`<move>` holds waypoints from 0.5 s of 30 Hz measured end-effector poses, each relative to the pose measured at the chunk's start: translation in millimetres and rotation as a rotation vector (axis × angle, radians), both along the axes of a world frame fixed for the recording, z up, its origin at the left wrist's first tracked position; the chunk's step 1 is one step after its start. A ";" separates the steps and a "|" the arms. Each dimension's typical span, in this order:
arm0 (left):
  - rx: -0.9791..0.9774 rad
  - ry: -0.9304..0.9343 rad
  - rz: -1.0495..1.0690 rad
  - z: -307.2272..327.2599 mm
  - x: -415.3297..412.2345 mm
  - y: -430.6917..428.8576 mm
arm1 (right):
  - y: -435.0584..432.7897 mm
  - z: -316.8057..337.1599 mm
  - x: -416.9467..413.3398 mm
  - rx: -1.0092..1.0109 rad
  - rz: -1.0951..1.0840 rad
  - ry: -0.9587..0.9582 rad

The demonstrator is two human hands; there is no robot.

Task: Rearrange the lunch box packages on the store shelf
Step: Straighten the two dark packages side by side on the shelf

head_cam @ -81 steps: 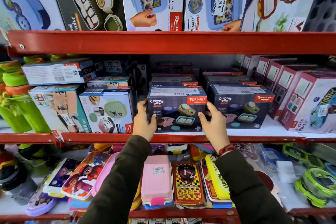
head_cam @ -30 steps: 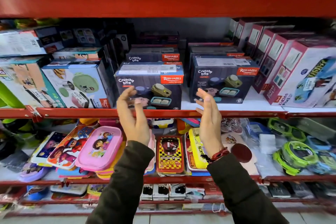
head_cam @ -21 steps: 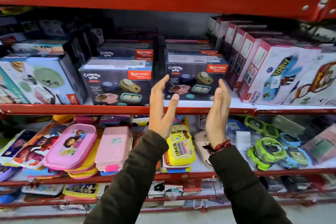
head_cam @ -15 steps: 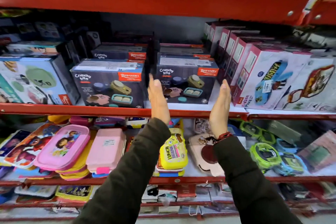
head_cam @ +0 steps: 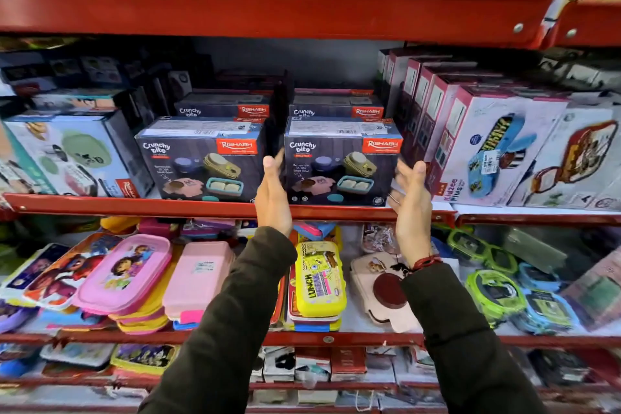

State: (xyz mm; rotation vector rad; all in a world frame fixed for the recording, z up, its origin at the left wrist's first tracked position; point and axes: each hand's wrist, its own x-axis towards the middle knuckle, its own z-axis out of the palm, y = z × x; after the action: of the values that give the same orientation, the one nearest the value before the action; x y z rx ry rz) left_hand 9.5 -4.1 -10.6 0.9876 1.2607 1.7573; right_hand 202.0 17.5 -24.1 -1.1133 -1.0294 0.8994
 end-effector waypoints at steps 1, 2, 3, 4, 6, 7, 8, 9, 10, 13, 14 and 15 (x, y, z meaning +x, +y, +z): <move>0.004 0.010 0.009 -0.9 0.1 -3.8 | -2.3 0.1 0.6 0.004 -0.003 -0.010; 0.009 0.022 0.011 -1.7 0.3 -7.5 | -4.6 0.0 1.0 0.009 -0.008 -0.027; 0.014 0.031 0.011 -2.5 0.8 -10.4 | -7.1 0.4 1.2 0.010 -0.012 -0.049; 0.017 0.038 0.012 -3.1 1.1 -12.6 | -9.8 1.0 1.3 0.011 -0.014 -0.074; 0.022 0.052 0.013 -3.1 1.3 -15.3 | -15.5 2.4 1.5 0.016 -0.012 -0.109; 0.025 0.057 0.015 -3.3 1.2 -15.4 | -17.8 3.1 1.9 0.017 -0.007 -0.114; 0.027 0.065 0.020 -3.6 0.9 -15.1 | -19.3 3.5 2.6 0.015 -0.009 -0.119; 0.029 0.075 0.027 -3.8 0.7 -15.1 | -20.4 3.6 3.3 0.022 -0.008 -0.117; 0.035 0.085 0.034 -4.2 1.0 -15.4 | -21.0 3.8 3.3 0.031 -0.006 -0.117; 0.051 0.117 0.050 -7.1 2.9 -17.3 | -22.8 3.0 2.4 0.035 0.000 -0.156; 0.052 0.126 0.057 -7.6 3.9 -18.2 | -23.9 3.1 2.2 0.043 0.005 -0.160; 0.055 0.131 0.057 -8.3 4.9 -19.1 | -25.2 3.6 2.0 0.055 0.011 -0.164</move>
State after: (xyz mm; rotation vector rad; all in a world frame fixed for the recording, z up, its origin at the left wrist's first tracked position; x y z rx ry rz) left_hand 14.4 -23.3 -18.8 1.1237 1.3397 1.8040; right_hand 203.9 -7.7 -20.5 -1.1500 -1.1890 0.7933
